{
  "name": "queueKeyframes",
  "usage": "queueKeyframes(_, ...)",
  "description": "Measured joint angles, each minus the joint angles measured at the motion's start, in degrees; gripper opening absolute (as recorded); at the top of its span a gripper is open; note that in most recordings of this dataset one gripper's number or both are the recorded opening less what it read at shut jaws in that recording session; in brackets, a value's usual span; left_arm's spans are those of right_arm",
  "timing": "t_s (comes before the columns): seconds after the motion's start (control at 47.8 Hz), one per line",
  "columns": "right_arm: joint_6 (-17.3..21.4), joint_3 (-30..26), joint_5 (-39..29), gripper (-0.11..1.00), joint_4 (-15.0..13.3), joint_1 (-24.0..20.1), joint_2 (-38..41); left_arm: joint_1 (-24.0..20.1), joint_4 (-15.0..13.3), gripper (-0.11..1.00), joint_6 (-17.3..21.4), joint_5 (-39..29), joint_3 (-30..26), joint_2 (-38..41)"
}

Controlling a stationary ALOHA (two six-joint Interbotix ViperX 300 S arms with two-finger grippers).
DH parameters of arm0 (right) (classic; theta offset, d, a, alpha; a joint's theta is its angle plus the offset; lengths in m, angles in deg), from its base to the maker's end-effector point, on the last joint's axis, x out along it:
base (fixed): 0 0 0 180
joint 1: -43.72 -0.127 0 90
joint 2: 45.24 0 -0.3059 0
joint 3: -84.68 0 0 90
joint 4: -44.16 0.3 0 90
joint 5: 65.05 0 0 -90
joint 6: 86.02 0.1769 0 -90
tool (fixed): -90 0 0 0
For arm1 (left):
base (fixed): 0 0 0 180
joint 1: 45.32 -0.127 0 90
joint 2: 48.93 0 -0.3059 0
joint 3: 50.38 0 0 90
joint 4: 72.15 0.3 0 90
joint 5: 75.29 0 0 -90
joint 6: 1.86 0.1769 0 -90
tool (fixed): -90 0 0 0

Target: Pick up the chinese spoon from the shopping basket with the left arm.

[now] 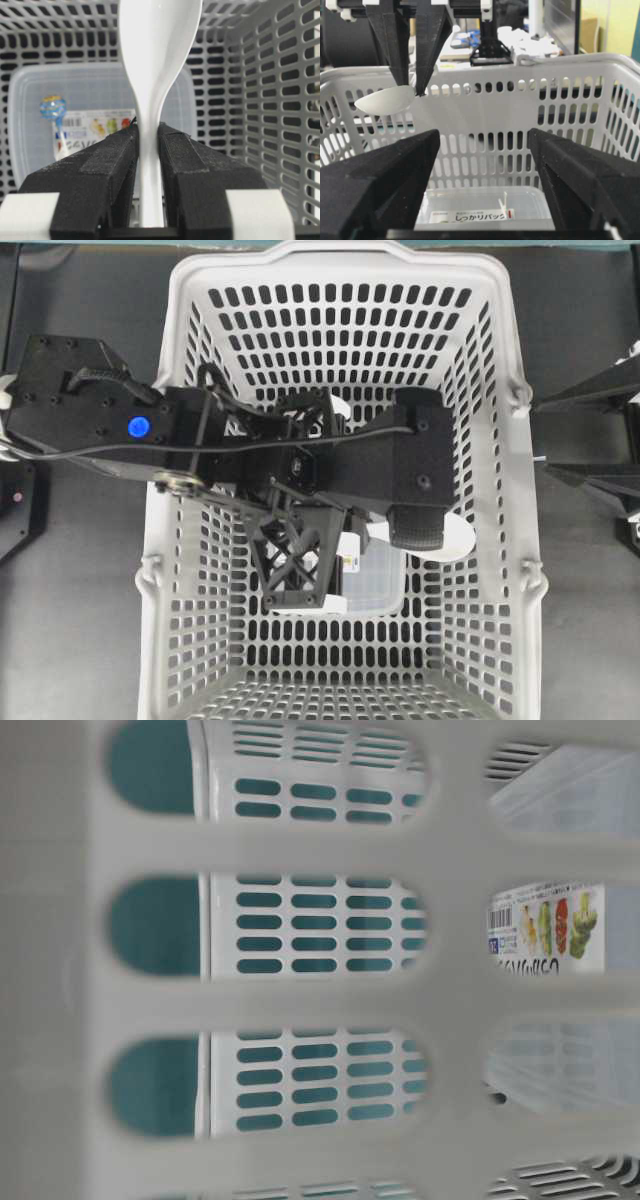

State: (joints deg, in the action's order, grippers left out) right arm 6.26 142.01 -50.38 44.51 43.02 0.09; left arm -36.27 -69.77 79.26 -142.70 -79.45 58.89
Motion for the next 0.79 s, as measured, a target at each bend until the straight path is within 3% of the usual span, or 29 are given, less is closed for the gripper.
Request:
queueKeyframes(0.648, 0.0, 0.0, 0.4, 0.7, 0.0, 0.0, 0.0, 0.0, 0.0, 0.12, -0.3, 0.1, 0.0, 0.0)
queueKeyframes(0.794, 0.0, 0.0, 0.4, 0.7, 0.0, 0.0, 0.0, 0.0, 0.0, 0.12, -1.8, 0.2, 0.0, 0.1)
